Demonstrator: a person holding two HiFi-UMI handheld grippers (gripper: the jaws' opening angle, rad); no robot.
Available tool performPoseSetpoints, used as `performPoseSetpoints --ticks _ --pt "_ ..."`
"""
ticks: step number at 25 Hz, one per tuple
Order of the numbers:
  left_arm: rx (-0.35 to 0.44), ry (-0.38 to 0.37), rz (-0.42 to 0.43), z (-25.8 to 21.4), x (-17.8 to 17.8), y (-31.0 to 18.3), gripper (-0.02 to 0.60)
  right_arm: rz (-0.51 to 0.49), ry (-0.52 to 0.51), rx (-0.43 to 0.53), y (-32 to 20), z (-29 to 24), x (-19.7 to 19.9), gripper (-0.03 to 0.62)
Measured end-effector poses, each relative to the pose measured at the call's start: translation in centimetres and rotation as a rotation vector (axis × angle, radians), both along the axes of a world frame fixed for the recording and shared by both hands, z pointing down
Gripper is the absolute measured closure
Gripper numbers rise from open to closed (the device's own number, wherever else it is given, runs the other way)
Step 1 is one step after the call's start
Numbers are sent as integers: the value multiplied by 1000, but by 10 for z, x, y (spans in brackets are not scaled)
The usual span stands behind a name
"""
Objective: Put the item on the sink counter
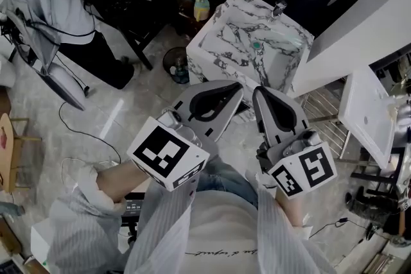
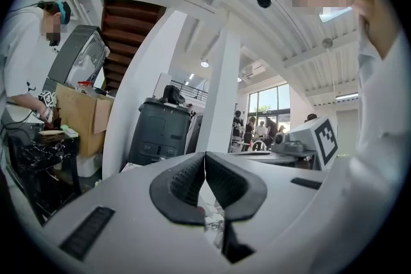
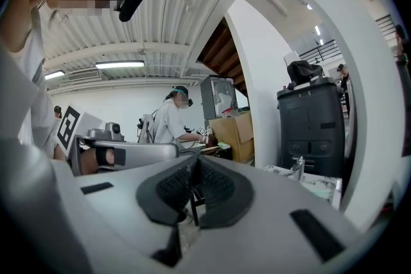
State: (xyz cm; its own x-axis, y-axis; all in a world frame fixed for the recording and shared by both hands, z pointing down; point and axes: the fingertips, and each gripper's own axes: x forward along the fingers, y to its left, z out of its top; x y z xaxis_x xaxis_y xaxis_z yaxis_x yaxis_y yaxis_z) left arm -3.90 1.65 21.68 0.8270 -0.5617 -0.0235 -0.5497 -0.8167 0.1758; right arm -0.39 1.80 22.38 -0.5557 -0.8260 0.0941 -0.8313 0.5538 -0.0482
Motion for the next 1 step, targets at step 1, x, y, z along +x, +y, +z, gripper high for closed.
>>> performPoseSetpoints --ticks 1 --pt "5 -4 10 1 2 -1 565 8 6 7 -1 -1 4 585"
